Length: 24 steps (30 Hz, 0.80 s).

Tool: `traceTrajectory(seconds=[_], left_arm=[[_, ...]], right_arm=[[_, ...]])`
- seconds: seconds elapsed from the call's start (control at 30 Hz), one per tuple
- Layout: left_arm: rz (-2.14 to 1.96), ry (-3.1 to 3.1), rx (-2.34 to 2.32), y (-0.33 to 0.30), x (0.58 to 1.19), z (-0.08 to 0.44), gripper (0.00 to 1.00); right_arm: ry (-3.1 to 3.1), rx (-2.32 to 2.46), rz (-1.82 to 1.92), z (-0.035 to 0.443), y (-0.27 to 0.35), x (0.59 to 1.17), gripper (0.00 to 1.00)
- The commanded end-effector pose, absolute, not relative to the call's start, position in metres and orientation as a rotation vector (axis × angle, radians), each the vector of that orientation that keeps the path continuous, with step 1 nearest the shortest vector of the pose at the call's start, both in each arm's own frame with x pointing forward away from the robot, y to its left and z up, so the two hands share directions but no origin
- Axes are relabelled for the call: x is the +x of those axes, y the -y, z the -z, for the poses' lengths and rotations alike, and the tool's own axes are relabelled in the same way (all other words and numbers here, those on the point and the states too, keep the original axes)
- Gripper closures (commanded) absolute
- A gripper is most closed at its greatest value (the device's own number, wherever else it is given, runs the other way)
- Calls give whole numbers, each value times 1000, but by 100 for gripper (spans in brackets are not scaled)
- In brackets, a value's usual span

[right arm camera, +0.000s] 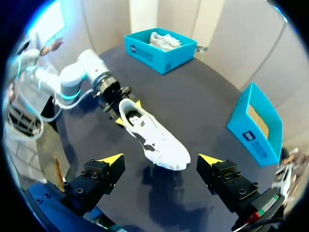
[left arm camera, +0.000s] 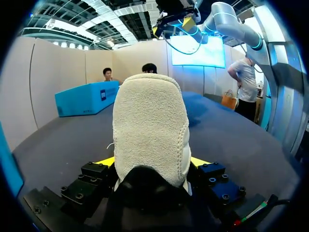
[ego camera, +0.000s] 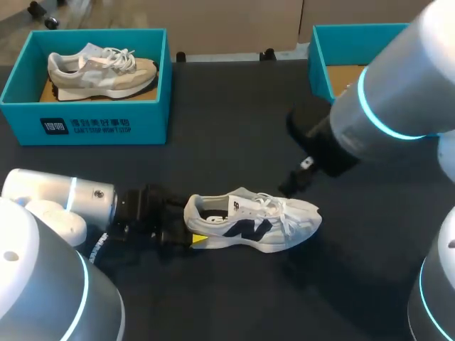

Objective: Take the shoe out of the shoebox, open the shoe tongue, remove and reinsert the insole, then place the shoe into the shoebox

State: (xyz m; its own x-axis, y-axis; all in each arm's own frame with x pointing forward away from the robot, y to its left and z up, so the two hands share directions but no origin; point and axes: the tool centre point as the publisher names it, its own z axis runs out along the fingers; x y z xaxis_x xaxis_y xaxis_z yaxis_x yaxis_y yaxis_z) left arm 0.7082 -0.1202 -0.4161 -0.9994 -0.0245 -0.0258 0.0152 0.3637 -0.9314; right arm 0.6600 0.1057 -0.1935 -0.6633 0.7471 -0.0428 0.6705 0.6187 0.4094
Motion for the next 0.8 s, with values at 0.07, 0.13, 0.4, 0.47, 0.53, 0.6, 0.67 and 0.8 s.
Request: traceTrajectory(seconds=[0.07,0.13,0.4,0.47,0.53,0.6,0.67,0.8], left_arm=[[1749,-2569,-8,121,709,416,100],[1749,-2569,-8,121,709,416,100],[1749,-2569,-8,121,709,416,100],[1749,-2569,-8,121,709,416,100],[1749,-2569,-8,121,709,416,100],[1749,-2569,-8,121,709,416,100],[1749,-2569,-8,121,709,416,100],[1749,-2569,-8,121,709,416,100]], right_arm=[[-2389,1666,-236,199,-147,677,0],[-2352,1712,-235,202,-151,677,0],[-2341,1803,-113,211,-171,677,0],[-2341,1803,-113,211,-171,677,0],[-2341,1803,-113,211,-171,677,0],[-2341,1803,-113,211,-171,677,0],[-2341,1803,-113,211,-171,677,0],[-2341,1803,-113,211,-171,677,0]])
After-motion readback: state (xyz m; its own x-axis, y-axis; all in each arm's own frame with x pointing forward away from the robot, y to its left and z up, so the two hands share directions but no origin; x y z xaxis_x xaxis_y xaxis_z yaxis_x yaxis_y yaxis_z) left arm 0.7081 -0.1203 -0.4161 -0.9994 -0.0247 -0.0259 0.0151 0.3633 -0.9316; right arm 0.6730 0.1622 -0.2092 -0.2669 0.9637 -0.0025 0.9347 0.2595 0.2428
